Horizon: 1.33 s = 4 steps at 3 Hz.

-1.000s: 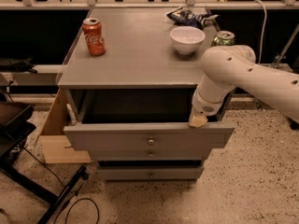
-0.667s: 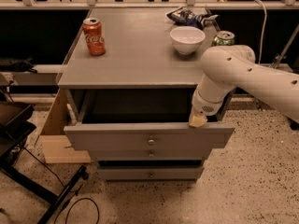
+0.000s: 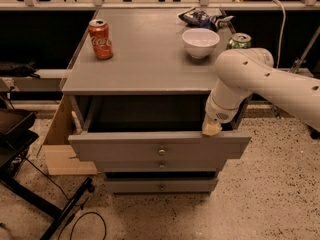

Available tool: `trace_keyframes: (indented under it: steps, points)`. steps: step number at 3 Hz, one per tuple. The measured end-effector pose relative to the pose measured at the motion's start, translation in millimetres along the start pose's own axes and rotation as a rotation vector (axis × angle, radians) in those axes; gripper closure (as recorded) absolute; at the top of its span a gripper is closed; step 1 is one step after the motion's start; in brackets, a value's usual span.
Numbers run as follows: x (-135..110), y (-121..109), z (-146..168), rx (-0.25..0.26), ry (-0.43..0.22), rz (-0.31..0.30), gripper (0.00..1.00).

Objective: Open top drawer

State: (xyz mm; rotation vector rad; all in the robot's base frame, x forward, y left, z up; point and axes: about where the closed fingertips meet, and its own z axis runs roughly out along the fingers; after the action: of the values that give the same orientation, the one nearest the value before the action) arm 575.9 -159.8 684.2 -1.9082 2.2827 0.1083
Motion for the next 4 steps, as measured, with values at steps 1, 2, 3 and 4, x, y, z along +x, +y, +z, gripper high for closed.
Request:
trace_keyframes:
  steps: [1, 2, 3, 4]
  points:
    - [0, 0, 0, 0.0, 0.0, 0.0, 0.03]
    - [0, 0, 0, 0.0, 0.0, 0.0, 0.0]
    - [0, 0, 0, 0.0, 0.0, 0.0, 0.0]
    - [3, 8, 17, -0.064, 0.0, -0.001, 0.0]
